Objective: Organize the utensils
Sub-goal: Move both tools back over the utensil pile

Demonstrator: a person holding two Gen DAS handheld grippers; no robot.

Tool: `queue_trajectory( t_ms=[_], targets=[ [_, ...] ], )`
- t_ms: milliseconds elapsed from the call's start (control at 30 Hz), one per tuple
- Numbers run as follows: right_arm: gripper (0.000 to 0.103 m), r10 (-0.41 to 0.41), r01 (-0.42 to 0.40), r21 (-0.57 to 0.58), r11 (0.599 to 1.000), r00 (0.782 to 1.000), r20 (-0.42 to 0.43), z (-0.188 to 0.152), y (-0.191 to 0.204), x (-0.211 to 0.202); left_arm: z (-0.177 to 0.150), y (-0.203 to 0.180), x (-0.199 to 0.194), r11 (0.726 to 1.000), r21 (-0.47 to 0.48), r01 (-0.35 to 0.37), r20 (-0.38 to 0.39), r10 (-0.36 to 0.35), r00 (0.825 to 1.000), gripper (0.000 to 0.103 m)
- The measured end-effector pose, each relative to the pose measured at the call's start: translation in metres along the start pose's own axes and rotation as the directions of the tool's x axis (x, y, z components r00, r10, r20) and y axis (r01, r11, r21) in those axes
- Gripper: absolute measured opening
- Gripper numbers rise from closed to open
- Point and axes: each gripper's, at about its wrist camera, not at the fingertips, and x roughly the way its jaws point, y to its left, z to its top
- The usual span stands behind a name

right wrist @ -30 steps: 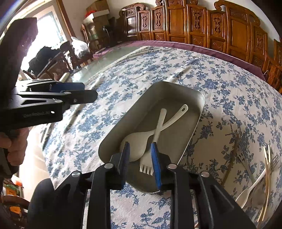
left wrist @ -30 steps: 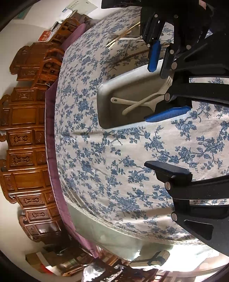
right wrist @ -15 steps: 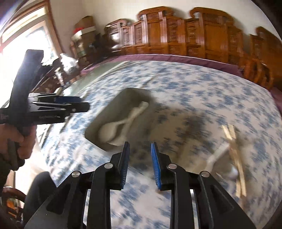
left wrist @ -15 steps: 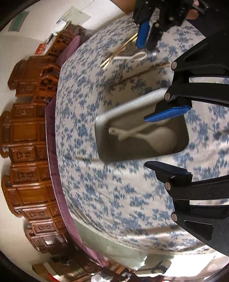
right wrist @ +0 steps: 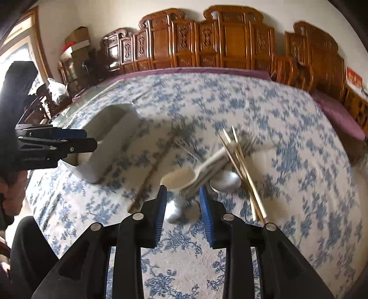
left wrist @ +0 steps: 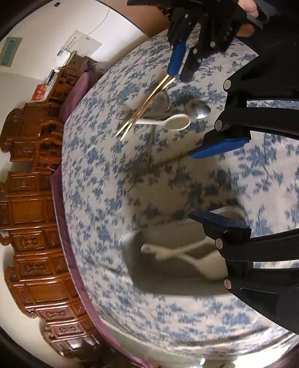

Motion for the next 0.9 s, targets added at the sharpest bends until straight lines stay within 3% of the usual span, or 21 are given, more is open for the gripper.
queue_trajectory(
  t_ms=[433,733,767,900],
  targets=[
    [0.036,0.051,-0.044,0.065,0.997,0.993,-0.111,-0.013,-0.002,0.052,-0.021,-0.009,0.023,1.0,-0.027,0.017,-0.047,-0.018,0.999,0.045],
    [0.036,0.018,-0.017,0.008,1.0,0.992,-0.125,-0.013,0.01,0.066,-0.029,-0.01,0.02,1.0,-0.028,0.009,-0.063,-0.01,0.998,0.045],
    [0.035,0.014,-0.014,0.002,1.0,0.992,-0.124,-0.014,0.01,0.066,-0.029,-0.011,0.019,1.0,-0.027,0.008,-0.063,-0.01,0.998,0.045],
    [0.013,0.041,-0.042,-0.008,0.999,0.99,-0.132,-0.017,0.008,0.062,-0.027,-0.015,0.014,1.0,-0.016,0.002,-0.058,-0.003,0.998,0.045]
  ],
)
